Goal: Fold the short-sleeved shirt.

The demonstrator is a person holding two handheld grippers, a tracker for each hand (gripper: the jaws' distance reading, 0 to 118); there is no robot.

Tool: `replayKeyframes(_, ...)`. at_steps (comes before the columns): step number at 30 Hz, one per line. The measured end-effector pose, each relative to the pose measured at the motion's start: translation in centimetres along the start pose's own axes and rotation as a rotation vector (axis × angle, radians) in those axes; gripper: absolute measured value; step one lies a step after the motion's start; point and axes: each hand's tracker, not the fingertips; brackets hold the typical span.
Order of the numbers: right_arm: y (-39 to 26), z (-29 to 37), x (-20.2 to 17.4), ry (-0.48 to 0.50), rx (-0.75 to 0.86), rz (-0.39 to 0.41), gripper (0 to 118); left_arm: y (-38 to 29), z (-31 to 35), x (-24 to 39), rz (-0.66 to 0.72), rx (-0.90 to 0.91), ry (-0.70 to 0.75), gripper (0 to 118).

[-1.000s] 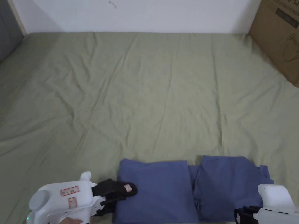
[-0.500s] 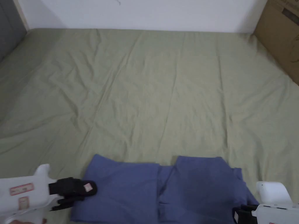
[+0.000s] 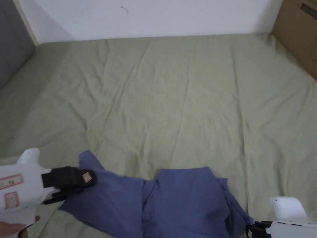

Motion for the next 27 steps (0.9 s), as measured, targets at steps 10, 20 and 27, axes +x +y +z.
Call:
replayKeyframes(10,-1.7,1.4,4.7,-0.018,0.042,-0.132,4,-5.1,-15.5,12.7,-0.345,-0.286,-0.088,11)
replayKeyframes(20,-4.3,2.8,9.2,-0.076,0.037,-0.270,4,-7.4,-21.1,12.2,-0.308,-0.380,-0.061,107)
replayKeyframes(27,-4.1,1.9,8.6,-0.064,0.038,-0.262,4,-5.5,-15.2,7.9,-0.212,-0.252,0.029,15)
